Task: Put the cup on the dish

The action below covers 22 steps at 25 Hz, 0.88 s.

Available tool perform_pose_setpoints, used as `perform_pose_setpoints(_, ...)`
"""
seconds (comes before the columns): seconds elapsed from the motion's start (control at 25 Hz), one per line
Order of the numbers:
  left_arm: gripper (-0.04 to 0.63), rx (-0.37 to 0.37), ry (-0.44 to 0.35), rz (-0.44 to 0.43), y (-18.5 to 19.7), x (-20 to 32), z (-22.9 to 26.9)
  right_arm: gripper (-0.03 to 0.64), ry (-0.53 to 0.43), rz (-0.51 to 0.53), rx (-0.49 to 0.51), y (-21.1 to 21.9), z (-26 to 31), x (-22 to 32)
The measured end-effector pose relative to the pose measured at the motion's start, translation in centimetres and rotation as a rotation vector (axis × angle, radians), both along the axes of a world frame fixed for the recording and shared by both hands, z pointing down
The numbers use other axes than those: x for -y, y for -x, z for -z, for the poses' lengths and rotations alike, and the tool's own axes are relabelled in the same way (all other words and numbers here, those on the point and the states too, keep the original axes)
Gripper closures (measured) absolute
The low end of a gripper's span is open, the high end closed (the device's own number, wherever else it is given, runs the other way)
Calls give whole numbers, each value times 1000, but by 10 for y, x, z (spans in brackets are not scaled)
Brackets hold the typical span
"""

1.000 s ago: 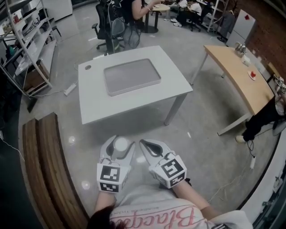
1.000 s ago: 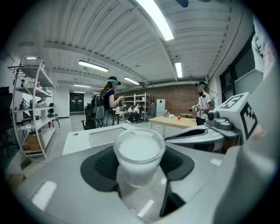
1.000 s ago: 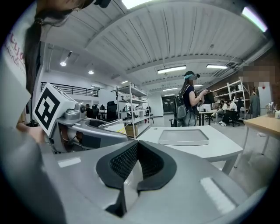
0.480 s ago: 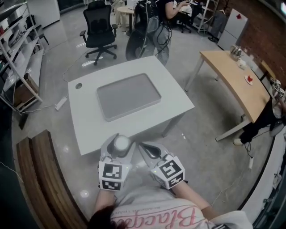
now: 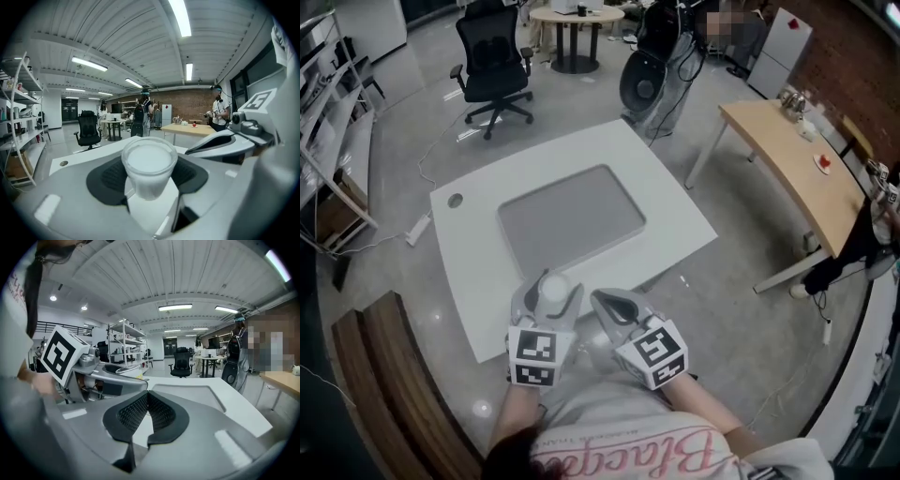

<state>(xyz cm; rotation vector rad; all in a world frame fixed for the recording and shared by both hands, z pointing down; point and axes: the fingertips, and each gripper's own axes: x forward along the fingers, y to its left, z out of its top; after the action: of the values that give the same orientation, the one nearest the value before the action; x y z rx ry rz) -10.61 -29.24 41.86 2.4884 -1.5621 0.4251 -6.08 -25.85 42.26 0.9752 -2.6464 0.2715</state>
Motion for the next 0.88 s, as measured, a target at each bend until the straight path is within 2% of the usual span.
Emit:
perform_pose_setpoints(0.48,339,14,6,-3,-3,80,-31,615,28,-26,0,-3,-15,47)
perform_pose_setpoints(0.72,339,40,-7,7,-7,123,-62,615,87,-32,5,-10,-32,77)
perform_pose_setpoints(0.88,339,26,24,21,-5,141,-81,615,109,-12,-6,-5,-39,91)
